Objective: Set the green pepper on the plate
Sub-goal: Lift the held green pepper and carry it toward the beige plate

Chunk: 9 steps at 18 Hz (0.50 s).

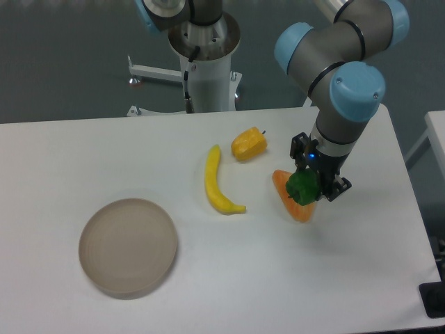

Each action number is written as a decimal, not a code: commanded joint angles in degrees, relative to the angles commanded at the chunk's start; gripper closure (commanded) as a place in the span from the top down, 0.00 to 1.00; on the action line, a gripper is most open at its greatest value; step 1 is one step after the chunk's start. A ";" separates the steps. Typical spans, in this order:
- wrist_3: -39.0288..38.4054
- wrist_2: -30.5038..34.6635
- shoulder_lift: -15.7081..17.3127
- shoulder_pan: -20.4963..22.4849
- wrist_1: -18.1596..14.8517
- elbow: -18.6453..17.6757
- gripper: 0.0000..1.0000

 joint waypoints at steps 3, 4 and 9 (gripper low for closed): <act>-0.44 -0.44 0.26 0.00 -0.09 0.17 0.00; -0.53 -0.53 0.26 -0.17 -0.09 0.09 0.00; -9.73 -2.36 0.79 -5.87 -0.26 -0.18 0.00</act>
